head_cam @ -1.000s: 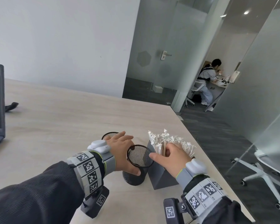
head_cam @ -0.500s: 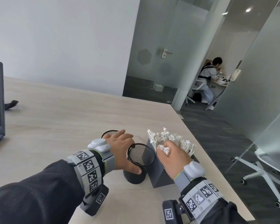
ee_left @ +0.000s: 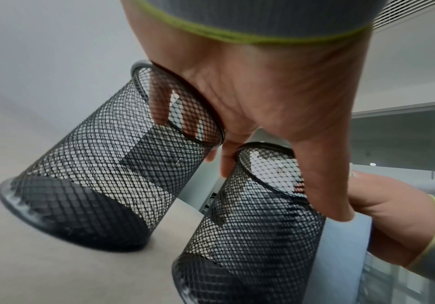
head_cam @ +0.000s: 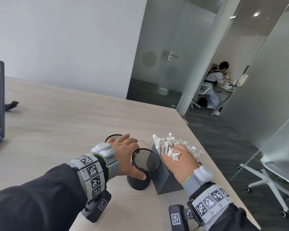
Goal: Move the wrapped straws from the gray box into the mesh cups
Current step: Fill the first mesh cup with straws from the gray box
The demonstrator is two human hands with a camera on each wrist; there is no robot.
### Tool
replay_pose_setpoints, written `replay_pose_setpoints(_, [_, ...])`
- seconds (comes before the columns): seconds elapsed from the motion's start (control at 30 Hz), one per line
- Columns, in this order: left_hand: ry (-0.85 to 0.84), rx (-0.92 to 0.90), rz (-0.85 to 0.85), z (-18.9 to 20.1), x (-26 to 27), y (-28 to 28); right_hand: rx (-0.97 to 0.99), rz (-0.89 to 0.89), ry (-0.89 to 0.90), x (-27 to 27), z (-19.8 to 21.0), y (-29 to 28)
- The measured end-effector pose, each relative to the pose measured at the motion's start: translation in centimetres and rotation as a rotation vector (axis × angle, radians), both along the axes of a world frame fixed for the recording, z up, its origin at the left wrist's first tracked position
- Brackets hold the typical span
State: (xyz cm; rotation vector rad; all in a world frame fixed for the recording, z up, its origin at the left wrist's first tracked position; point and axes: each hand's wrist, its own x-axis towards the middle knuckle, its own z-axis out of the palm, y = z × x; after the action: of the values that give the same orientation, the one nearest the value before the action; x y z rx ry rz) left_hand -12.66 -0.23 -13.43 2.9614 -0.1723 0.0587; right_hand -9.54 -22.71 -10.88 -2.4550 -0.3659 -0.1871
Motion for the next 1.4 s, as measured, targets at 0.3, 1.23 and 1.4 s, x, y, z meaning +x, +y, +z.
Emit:
replay_pose_setpoints(0.3, [-0.019, 0.000, -0.007, -0.2, 0.1, 0.1, 0.286, -0.088, 0.055, 0.8, 1.7, -0.7])
replay_pose_setpoints(1.23, [-0.027, 0.006, -0.001, -0.3, 0.1, -0.1, 0.816, -0.015, 0.156, 0.1, 1.7, 5.0])
replay_pose_setpoints(1.4, [-0.033, 0.012, 0.002, -0.3, 0.1, -0.1, 0.322, 0.118, 0.027, 0.1, 0.9, 5.9])
